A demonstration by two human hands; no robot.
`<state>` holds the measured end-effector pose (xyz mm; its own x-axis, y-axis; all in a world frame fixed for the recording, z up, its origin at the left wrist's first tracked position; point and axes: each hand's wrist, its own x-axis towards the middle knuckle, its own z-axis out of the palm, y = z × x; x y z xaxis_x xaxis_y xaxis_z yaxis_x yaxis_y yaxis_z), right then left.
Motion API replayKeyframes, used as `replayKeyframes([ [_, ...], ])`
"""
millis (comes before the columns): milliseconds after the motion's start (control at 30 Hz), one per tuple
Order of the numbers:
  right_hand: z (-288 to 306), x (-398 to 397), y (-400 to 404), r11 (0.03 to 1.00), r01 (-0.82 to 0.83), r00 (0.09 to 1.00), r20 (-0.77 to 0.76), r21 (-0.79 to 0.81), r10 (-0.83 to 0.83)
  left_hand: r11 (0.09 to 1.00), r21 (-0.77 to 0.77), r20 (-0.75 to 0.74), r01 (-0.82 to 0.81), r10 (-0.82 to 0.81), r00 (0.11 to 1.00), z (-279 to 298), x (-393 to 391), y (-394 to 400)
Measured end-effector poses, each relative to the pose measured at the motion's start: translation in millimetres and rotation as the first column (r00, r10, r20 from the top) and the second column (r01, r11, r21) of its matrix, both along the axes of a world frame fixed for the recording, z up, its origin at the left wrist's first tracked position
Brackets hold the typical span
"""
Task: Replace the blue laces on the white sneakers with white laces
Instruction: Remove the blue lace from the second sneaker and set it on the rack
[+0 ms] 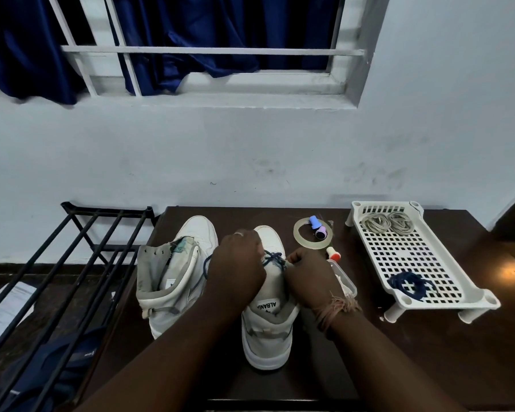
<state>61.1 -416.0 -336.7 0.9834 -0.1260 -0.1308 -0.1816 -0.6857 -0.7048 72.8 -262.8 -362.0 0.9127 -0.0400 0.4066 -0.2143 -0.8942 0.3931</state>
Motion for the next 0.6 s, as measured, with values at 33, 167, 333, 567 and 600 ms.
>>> replayKeyframes([
  [33,0.5,-0.1,-0.4,1.000,0.000,1.000,-0.003,-0.002,0.000,0.991,-0.099,-0.016,-0.087,0.086,0.996,0.9,0.9,1.1],
  [167,2.1,-1.0,1.8,1.000,-0.002,1.000,-0.010,-0.016,0.002,0.956,-0.248,-0.096,-0.158,0.138,0.986,5.7,3.6,3.0],
  [333,2.6,-0.4,3.4,0.998,-0.017,1.000,-0.016,-0.054,0.016,0.997,0.032,0.036,0.065,-0.066,0.997,7.1,-1.0,-8.1],
  [567,2.7,-1.0,5.4,0.994,-0.039,0.999,-0.007,-0.106,0.038,0.977,0.205,-0.017,0.052,-0.050,0.999,-0.8,-1.7,-6.2],
  [600,2.2,-1.1,5.7,0.994,-0.032,0.999,-0.007,-0.104,0.032,0.972,0.229,-0.021,0.050,-0.046,0.999,-0.4,-2.4,-7.2],
])
